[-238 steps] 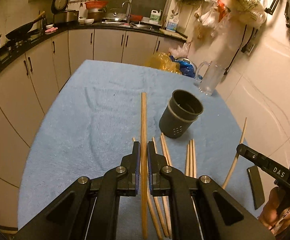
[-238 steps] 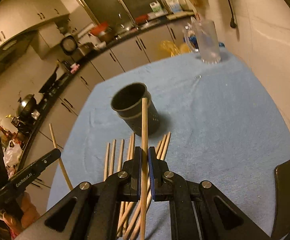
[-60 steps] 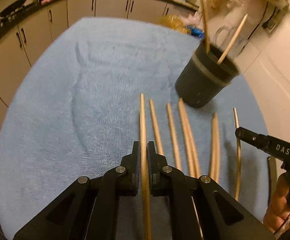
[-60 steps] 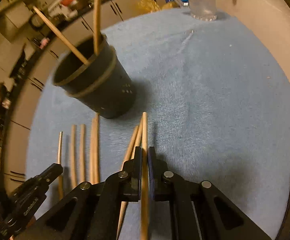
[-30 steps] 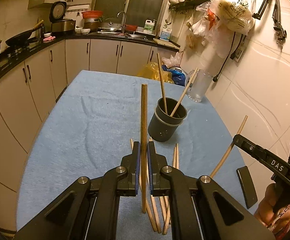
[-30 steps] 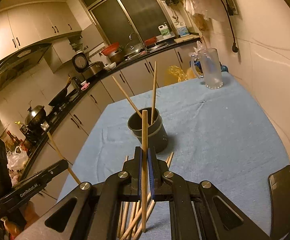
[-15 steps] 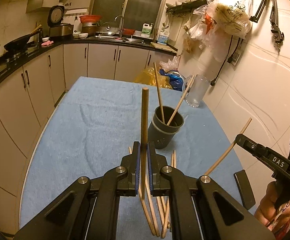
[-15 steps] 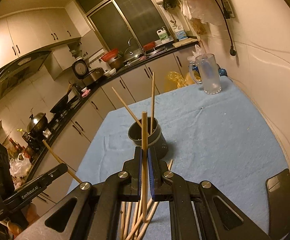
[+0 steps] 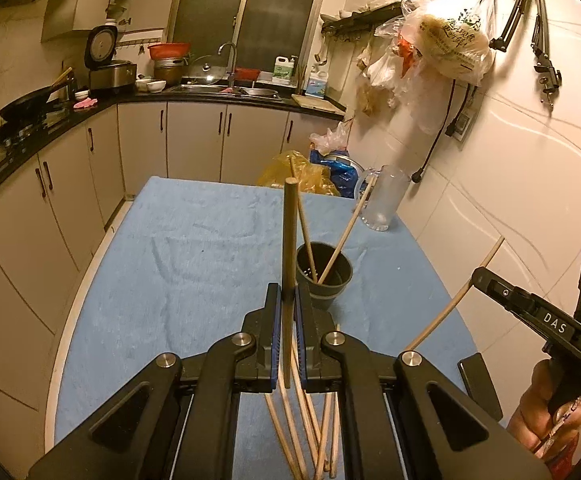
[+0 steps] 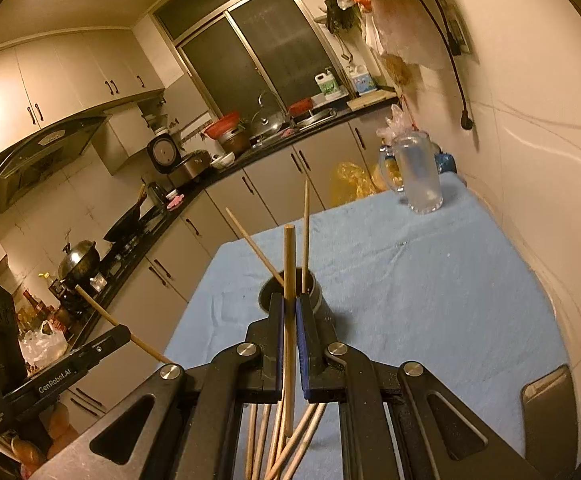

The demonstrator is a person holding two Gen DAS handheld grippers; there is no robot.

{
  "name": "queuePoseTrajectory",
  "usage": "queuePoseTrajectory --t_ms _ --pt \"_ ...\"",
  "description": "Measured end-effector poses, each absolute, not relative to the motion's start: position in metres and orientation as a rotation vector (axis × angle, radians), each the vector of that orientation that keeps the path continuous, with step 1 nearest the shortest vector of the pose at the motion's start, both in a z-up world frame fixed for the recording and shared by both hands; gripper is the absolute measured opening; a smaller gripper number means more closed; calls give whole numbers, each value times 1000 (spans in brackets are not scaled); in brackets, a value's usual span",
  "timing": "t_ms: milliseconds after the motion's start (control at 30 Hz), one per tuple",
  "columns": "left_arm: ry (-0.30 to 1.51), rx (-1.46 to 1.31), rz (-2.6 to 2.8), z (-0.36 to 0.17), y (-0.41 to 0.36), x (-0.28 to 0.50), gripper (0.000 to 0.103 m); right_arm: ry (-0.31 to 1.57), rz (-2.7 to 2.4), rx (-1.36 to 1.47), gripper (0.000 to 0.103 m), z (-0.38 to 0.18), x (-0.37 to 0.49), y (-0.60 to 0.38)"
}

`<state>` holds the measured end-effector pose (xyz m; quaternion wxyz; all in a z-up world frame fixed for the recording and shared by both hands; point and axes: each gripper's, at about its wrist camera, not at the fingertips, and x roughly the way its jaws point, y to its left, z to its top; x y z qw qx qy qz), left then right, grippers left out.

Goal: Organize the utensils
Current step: 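Carry the upright chopsticks with both tools over the black cup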

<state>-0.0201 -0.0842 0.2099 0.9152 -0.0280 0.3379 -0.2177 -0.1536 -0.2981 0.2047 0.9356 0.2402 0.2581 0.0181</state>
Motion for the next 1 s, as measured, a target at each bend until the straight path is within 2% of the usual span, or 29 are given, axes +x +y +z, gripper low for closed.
queuePoseTrajectory --t_ms 533,1000 --pt "633 -21 -465 257 -112 3 6 454 39 485 7 249 -137 -318" --pt "608 -62 -462 281 -133 52 6 439 39 507 7 273 -83 -335"
